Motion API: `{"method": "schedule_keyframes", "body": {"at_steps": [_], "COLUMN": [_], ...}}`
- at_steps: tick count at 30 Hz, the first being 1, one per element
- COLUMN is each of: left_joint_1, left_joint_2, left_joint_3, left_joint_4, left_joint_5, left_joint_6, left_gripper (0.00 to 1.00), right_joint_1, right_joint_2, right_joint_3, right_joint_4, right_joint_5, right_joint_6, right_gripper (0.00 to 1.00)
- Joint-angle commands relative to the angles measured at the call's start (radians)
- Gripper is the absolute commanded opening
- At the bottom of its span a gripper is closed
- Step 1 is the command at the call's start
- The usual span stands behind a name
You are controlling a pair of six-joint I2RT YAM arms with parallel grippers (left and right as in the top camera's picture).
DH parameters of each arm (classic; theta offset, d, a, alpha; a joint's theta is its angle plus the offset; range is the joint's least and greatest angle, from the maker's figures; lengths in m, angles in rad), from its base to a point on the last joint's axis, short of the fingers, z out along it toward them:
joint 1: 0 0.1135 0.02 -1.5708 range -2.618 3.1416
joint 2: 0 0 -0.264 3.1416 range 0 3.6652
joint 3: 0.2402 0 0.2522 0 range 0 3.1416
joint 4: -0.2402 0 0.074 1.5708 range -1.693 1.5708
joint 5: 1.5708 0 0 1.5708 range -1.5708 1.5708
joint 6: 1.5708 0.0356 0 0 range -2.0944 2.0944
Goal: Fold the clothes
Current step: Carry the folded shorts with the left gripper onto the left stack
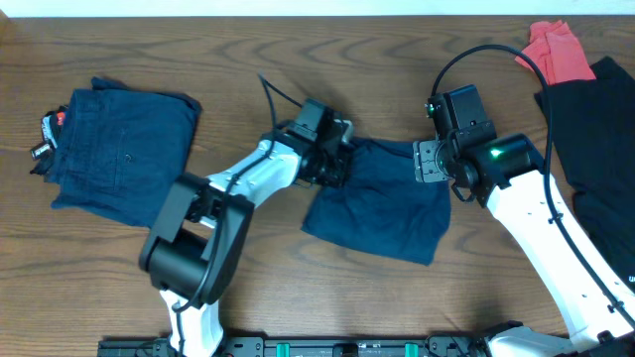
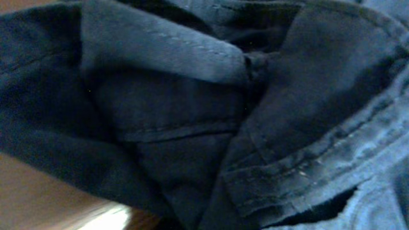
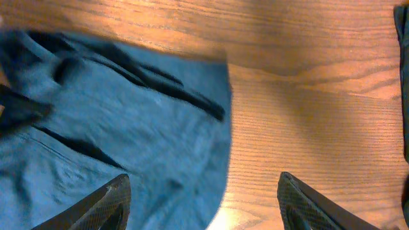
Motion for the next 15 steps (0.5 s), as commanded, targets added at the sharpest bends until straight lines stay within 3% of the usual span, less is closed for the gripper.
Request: {"method": "schedule_keyframes", "body": {"at_steps": [1, 9, 15], "left_joint_1": [0.092, 0.42, 0.705], "left_joint_2": [-0.134, -0.422, -0.476], "left_joint_3": [-0.002, -0.002, -0.002], "left_joint_4": [0.005, 0.007, 0.005], "left_joint_5": [-0.043, -0.174, -0.188], "left_joint_6": [-0.023, -0.079, -0.089], "left_gripper": [0.06, 0.06, 0.06], "right_joint_1": [-0.01, -0.01, -0.01], "right_joint_2": [-0.006, -0.006, -0.006], "right_joint_3": [0.004, 0.004, 0.004], "right_joint_4": [-0.006, -0.015, -0.014], "right_joint_5": [0.019, 0.034, 0.034], "right_joint_6": [-0.004, -0.004, -0.004], "right_gripper": [0.72, 0.72, 0.72]}}
